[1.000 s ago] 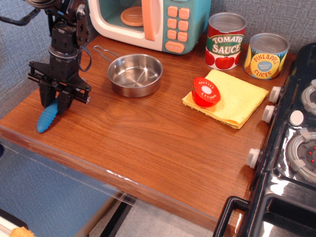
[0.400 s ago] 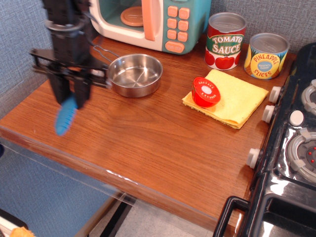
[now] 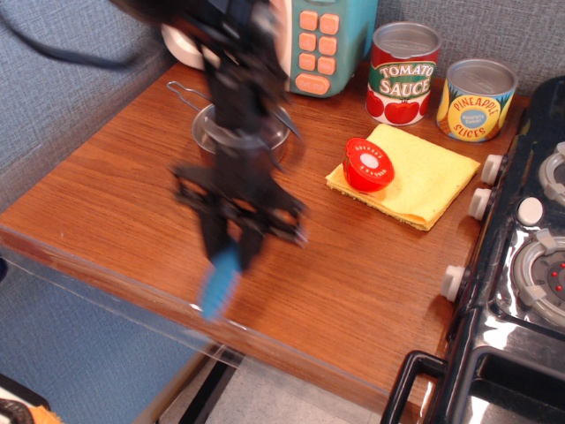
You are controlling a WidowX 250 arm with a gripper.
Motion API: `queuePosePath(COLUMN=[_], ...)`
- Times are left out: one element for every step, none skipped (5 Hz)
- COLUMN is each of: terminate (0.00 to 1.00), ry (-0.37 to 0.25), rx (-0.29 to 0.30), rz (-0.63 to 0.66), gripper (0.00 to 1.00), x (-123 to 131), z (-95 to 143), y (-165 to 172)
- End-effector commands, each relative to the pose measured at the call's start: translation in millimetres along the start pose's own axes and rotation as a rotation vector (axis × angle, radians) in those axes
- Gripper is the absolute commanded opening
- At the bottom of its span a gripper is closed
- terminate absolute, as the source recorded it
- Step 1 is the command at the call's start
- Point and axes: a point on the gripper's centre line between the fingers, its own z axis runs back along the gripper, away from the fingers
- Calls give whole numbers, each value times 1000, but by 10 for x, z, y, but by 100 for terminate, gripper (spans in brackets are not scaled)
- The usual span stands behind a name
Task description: Move the fork to the right, in front of the yellow cloth.
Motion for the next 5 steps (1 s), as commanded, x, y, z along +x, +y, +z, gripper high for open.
queuePosePath(terminate=[0, 0, 0, 0, 0], ry=[-22, 1, -1, -9, -12], rx=[-31, -25, -17, -14, -29], rz=[41, 34, -11, -65, -73], gripper=[0, 0, 0, 0, 0], x=[349, 440, 402, 307, 266], z=[-79, -111, -135, -151, -149], y=[-389, -501, -614, -725, -736])
